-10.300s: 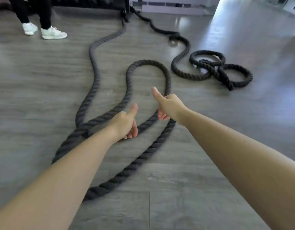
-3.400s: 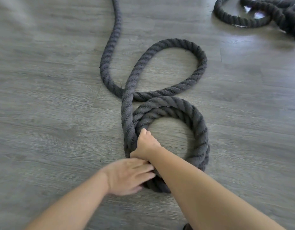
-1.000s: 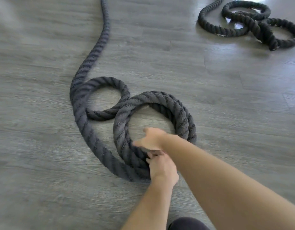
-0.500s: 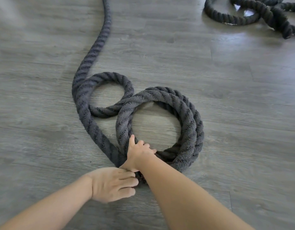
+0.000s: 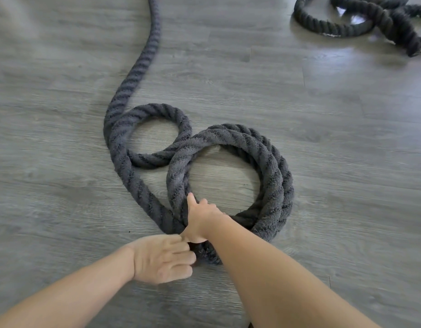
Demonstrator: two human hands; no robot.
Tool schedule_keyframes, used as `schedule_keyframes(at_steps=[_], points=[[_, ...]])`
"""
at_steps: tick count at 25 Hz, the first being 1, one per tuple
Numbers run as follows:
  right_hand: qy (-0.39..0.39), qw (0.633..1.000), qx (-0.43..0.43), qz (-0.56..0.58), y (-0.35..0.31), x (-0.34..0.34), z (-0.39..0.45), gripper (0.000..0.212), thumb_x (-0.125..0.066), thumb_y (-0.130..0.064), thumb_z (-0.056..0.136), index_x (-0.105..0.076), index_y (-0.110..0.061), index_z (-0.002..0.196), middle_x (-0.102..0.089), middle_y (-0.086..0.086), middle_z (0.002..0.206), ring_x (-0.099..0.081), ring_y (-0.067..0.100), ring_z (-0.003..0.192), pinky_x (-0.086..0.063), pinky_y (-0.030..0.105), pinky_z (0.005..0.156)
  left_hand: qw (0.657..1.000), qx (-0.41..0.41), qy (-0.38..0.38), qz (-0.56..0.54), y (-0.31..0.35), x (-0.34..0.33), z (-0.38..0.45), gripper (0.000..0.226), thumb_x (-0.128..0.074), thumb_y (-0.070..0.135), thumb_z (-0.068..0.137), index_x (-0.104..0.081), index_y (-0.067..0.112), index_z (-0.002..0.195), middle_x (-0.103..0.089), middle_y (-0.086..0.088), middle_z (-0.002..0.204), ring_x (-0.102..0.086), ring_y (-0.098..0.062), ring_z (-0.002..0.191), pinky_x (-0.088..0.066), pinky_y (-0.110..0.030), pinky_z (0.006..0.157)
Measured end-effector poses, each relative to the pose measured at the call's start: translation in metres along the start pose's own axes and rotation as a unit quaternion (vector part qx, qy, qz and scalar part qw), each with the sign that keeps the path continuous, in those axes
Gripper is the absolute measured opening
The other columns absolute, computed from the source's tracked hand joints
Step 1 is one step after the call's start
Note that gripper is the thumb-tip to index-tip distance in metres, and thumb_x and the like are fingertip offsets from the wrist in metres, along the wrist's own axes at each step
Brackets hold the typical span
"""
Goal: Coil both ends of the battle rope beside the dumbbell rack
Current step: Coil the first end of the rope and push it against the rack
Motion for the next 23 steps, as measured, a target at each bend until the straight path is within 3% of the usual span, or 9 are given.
schedule_keyframes(at_steps=[3,5,6,8,10,13,16,20,23], points=[[-0.012,1.000,0.008,-0.022,0.000,0.003,-0.005,0.129,-0.078,-0.052,0.075,0.016,-0.024,0.157,-0.024,0.017,0.156,-0.031,0.043,0.139,-0.036,0.063,0.107,0.979,0.173,-0.107,0.010,-0.062,-0.021,-0.027,0.078,-0.080,0.048,0.070,-0.042,0.009,0.126,-0.040,-0.012,0.128,-0.044,-0.030,0.113,-0.035,-0.044,0.097],[-0.027,0.999,0.013,-0.044,0.001,0.007,-0.009,0.135,-0.081,-0.056,0.069,0.016,-0.024,0.157,-0.028,0.016,0.152,-0.037,0.042,0.135,-0.041,0.060,0.104,0.937,0.248,-0.241,0.050,-0.095,-0.042,-0.039,0.126,-0.073,0.062,0.072,0.002,-0.001,0.153,0.002,-0.020,0.160,0.000,-0.039,0.148,-0.007,-0.056,0.118],[-0.037,0.998,0.017,-0.052,0.004,0.009,-0.011,0.135,-0.082,-0.055,0.068,0.014,-0.025,0.158,-0.030,0.015,0.151,-0.040,0.041,0.134,-0.044,0.058,0.103,0.924,0.266,-0.270,0.047,-0.101,-0.048,-0.036,0.133,-0.067,0.063,0.078,0.026,0.002,0.149,0.026,-0.020,0.160,0.022,-0.038,0.148,0.008,-0.058,0.119],[-0.061,0.995,0.025,-0.072,0.018,0.017,-0.018,0.133,-0.085,-0.052,0.067,0.009,-0.028,0.158,-0.031,0.012,0.153,-0.043,0.038,0.133,-0.047,0.056,0.100,0.912,0.273,-0.303,0.051,-0.105,-0.054,-0.020,0.130,-0.064,0.058,0.083,0.040,0.004,0.142,0.036,-0.019,0.157,0.030,-0.035,0.146,0.015,-0.058,0.117],[-0.097,0.989,0.022,-0.113,0.039,0.023,-0.026,0.134,-0.086,-0.047,0.069,0.013,-0.032,0.157,-0.024,0.008,0.159,-0.041,0.037,0.136,-0.047,0.055,0.099,0.908,0.274,-0.311,0.055,-0.106,-0.054,-0.002,0.124,-0.066,0.050,0.085,0.029,0.001,0.148,0.014,-0.020,0.164,0.011,-0.037,0.151,0.006,-0.057,0.121],[-0.153,0.969,-0.003,-0.193,0.069,0.029,-0.031,0.141,-0.089,-0.033,0.070,0.024,-0.033,0.154,-0.023,0.006,0.163,-0.045,0.038,0.134,-0.047,0.052,0.100,0.919,0.283,-0.274,0.028,-0.102,-0.046,0.042,0.107,-0.069,0.051,0.077,-0.017,-0.005,0.152,-0.043,-0.021,0.138,-0.040,-0.037,0.126,-0.031,-0.047,0.109],[-0.161,0.950,-0.041,-0.263,0.087,0.032,-0.036,0.139,-0.086,-0.024,0.072,0.026,-0.024,0.154,-0.022,0.011,0.163,-0.037,0.040,0.140,-0.036,0.059,0.109,0.918,0.254,-0.302,0.036,-0.094,-0.042,0.089,0.067,-0.061,0.048,0.079,-0.054,0.001,0.126,-0.056,-0.010,0.104,-0.050,-0.029,0.094,-0.035,-0.042,0.090],[-0.071,0.976,-0.044,-0.200,0.095,0.028,-0.036,0.130,-0.084,-0.050,0.067,0.003,-0.021,0.159,-0.015,0.006,0.164,-0.009,0.036,0.152,-0.006,0.073,0.114,0.912,0.274,-0.304,-0.012,-0.094,-0.032,0.120,0.028,-0.056,0.041,0.079,-0.063,0.018,0.093,-0.052,0.001,0.079,-0.044,-0.021,0.076,-0.028,-0.040,0.082],[0.040,0.988,-0.008,-0.148,0.094,0.026,-0.035,0.104,-0.071,-0.037,0.073,-0.012,-0.022,0.157,-0.031,0.001,0.155,-0.024,0.032,0.146,-0.001,0.074,0.113,0.923,0.305,-0.231,-0.037,-0.096,-0.031,0.104,0.043,-0.064,0.045,0.076,-0.064,0.012,0.104,-0.062,-0.002,0.092,-0.054,-0.022,0.085,-0.033,-0.037,0.085]])
Point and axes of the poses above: each hand's wrist, its own z-axis towards the middle knuckle, its own x-axis out of the back of the hand, y = z × x, the point moved 10 cm from there along z, towards the middle knuckle
